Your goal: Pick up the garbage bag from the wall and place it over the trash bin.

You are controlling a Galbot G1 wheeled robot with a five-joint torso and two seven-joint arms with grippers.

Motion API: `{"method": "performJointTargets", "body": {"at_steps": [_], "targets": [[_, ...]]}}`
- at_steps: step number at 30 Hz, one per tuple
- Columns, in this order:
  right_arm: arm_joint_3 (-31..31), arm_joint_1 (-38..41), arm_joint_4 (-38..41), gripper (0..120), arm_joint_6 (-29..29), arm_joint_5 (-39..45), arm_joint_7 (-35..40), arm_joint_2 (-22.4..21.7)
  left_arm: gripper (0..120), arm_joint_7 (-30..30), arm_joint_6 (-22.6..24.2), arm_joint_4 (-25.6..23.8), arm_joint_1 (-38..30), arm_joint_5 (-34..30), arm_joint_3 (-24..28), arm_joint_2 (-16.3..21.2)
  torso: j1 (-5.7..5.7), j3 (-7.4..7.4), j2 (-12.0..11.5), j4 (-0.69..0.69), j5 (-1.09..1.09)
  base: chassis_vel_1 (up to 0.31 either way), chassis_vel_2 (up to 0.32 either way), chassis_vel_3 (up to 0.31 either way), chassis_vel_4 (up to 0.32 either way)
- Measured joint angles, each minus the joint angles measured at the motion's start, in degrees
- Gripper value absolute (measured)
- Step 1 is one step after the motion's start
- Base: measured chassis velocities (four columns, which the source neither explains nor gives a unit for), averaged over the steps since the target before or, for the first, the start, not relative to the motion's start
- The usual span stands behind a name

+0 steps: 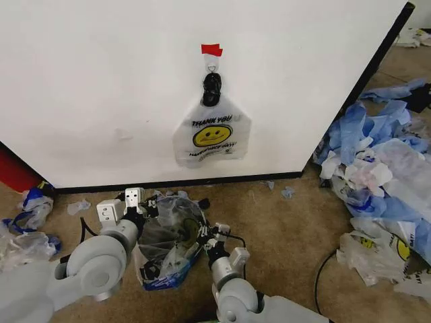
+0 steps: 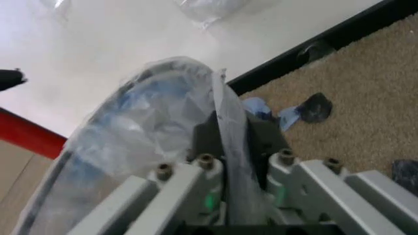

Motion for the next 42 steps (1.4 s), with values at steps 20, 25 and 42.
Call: {"method": "performJointTargets", "body": {"at_steps": [20,25,42], "targets": [[0.97,-1.32,2.55,88,4.74,-8.84,-5.24,-3.29,0,1.45,-0.88,2.14,0.75,4.63,0.37,-0.93,0.0,0.0,0.0,0.0,0.0,0.0,0.0,0.0,0.0],[4.14,-0.35,3.46,99,8.33,-12.17,-9.82,-4.69,0,3.29,-1.91,3.66,1.39,8.28,-1.53,-1.93,0.0,0.0,0.0,-0.02,0.0,0.0,0.0,0.0,0.0],[20.64,1.8,5.89,100,13.47,-14.94,-17.75,-9.05,7,27.72,-18.0,14.03,20.63,34.8,-29.1,-14.08,0.0,0.0,0.0,0.0,0.02,0.0,0.0,0.0,0.0]]}}
